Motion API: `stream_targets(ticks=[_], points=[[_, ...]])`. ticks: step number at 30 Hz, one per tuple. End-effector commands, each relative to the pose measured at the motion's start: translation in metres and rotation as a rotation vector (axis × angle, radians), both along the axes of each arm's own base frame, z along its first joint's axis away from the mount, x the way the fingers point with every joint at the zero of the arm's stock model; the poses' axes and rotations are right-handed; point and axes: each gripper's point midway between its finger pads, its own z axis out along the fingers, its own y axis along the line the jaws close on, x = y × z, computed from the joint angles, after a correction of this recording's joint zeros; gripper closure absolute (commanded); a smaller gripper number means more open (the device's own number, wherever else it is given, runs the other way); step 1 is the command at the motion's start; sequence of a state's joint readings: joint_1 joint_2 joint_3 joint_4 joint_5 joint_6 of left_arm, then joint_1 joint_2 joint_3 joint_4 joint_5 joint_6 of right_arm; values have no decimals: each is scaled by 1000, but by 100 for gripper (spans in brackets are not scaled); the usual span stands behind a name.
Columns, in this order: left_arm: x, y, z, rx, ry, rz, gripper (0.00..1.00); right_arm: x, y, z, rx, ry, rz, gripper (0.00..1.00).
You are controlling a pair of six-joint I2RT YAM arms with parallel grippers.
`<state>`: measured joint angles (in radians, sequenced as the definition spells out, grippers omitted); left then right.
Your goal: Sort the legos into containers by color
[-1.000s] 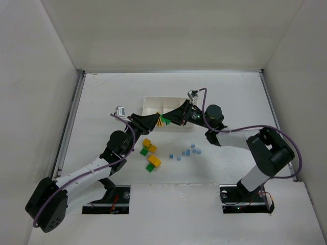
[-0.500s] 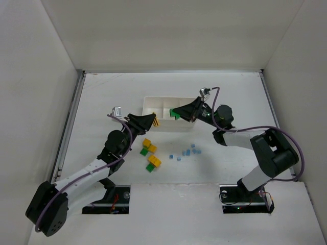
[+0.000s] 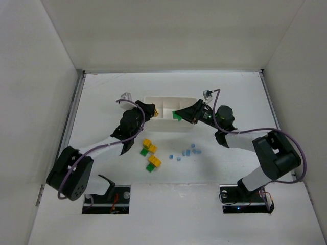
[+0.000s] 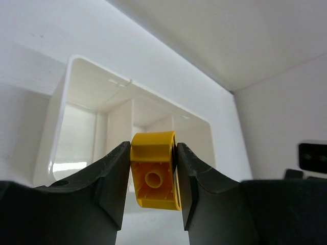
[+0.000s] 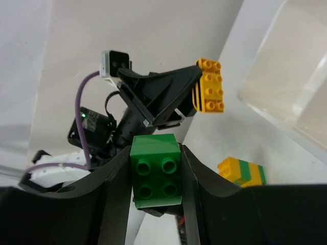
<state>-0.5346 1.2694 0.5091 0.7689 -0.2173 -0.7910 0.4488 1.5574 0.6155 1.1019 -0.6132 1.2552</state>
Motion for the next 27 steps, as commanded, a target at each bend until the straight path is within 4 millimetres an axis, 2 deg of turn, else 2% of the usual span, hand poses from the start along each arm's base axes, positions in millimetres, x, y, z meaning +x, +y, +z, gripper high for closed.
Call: stream_targets(ticks=[1, 13, 16, 19, 22, 27], points=[[24, -2, 20, 87, -67, 51, 87, 5, -4, -1, -76, -73, -63, 73], [65, -6, 0, 303, -50, 111, 83, -5, 0, -3, -276, -158, -143, 71], [70, -8, -6, 321, -29, 110, 78, -5, -1, -3, -301, -166, -159, 71], [70, -9, -7, 321, -25, 109, 65, -5, -2, -3, -313, -171, -166, 71], [66, -9, 1, 304, -40, 104, 53, -5, -2, -2, -312, -172, -166, 71], [45, -10, 22, 265, -81, 83, 46, -3, 2, -1, -299, -161, -161, 70]])
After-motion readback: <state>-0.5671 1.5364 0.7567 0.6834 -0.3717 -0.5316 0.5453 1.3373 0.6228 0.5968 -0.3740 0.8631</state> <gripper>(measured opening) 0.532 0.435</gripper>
